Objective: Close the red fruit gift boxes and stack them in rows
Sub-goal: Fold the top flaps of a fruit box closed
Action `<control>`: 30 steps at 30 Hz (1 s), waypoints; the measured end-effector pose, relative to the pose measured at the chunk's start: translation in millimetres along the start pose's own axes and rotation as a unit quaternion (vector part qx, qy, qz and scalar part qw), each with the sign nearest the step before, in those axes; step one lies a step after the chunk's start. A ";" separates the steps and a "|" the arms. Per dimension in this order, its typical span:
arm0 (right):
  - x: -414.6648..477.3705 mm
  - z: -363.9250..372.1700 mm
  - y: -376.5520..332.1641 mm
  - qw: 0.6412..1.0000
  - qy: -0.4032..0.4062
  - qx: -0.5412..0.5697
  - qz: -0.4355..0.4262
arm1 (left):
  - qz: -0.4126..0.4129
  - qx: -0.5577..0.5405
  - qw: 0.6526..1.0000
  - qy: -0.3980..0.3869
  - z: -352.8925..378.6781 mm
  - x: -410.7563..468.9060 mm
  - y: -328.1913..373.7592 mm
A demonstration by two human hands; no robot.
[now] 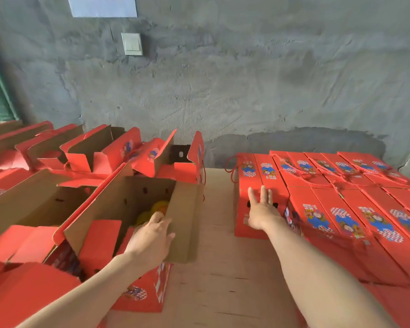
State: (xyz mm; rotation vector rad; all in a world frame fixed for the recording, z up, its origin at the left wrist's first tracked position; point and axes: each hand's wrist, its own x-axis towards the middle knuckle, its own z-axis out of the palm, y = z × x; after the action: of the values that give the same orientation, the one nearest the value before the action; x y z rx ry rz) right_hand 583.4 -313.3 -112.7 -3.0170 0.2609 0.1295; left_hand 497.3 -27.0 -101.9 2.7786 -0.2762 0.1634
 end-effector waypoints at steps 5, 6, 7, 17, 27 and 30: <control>-29.7 37.2 -45.2 0.989 0.047 0.129 -0.059 | 0.024 -0.050 0.998 0.001 -8.2 -1.5 -14.6; -48.8 54.1 -59.5 0.981 0.036 0.156 -0.114 | 0.028 -0.051 0.998 0.003 -11.6 -2.7 -17.0; -69.7 70.4 -74.2 0.969 0.014 0.175 -0.172 | 0.031 -0.049 0.998 0.012 -15.4 -4.7 -19.3; -171.4 98.0 -207.2 0.886 0.044 0.454 -0.086 | 0.025 -0.054 0.987 0.147 -56.5 -68.6 -35.3; -189.1 78.3 -150.6 0.930 0.067 0.362 -0.001 | -0.002 -0.003 0.973 -0.232 -66.5 -144.5 -54.1; -221.2 64.0 -115.5 0.954 0.098 0.284 0.016 | -0.050 0.044 0.973 -0.223 -72.3 -152.3 -59.4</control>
State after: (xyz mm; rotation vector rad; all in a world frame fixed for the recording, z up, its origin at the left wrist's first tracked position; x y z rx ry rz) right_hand 381.7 -155.9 -143.4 -2.4511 0.3023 -0.2096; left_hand 355.7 78.9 -75.9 2.8797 -0.2403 -0.4899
